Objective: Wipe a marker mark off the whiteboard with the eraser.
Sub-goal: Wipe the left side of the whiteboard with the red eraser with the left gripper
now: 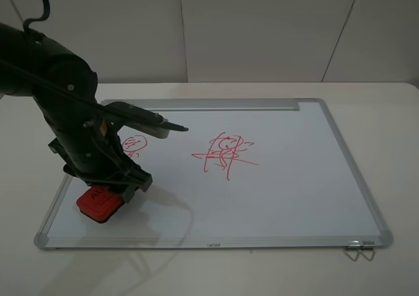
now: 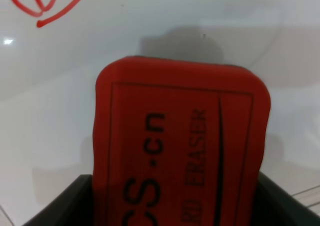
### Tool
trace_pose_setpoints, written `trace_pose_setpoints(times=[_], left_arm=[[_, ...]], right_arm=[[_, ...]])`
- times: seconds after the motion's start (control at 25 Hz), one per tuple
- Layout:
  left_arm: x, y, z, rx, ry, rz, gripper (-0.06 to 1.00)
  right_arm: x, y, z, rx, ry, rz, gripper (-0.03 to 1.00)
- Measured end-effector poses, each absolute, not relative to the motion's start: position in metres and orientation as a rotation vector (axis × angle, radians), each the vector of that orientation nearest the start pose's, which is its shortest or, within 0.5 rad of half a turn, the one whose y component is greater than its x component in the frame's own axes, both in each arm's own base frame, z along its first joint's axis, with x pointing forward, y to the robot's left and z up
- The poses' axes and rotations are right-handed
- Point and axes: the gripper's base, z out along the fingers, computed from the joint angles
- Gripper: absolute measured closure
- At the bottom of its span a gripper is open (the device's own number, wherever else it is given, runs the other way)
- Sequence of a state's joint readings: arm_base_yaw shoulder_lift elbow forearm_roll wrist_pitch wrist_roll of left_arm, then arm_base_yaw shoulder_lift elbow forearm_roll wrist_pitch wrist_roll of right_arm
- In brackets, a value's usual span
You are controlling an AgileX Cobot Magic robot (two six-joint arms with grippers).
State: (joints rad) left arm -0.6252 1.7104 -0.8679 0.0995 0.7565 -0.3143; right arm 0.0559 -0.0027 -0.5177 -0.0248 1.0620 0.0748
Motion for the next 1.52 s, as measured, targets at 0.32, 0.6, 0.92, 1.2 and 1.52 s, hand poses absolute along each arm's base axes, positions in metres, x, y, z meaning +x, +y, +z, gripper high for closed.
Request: trace_pose_setpoints(times=[0.32, 0.6, 0.92, 1.2, 1.52], left_arm=[[0.248, -0.123, 0.151, 0.324, 3.076, 0.097, 0.37], [0.257, -0.101, 0.160, 0.122, 3.062, 0.079, 0.37], [0.264, -0.081, 0.162, -0.006, 3.056, 0.077, 0.37], [0.271, -0.081, 0.163, -0.086, 2.983, 0.024, 0.37], [0.289, -0.073, 0.173, -0.239, 2.942, -0.017, 0.37]], right_arm=[[-0.007, -0.002, 0.282, 0.021, 2.025, 0.053, 0.24], [-0.007, -0.002, 0.282, 0.021, 2.025, 0.053, 0.24], [-0.007, -0.002, 0.282, 0.021, 2.025, 0.053, 0.24], [-0.007, -0.002, 0.282, 0.021, 2.025, 0.053, 0.24], [-0.007, -0.002, 0.282, 0.021, 2.025, 0.053, 0.24]])
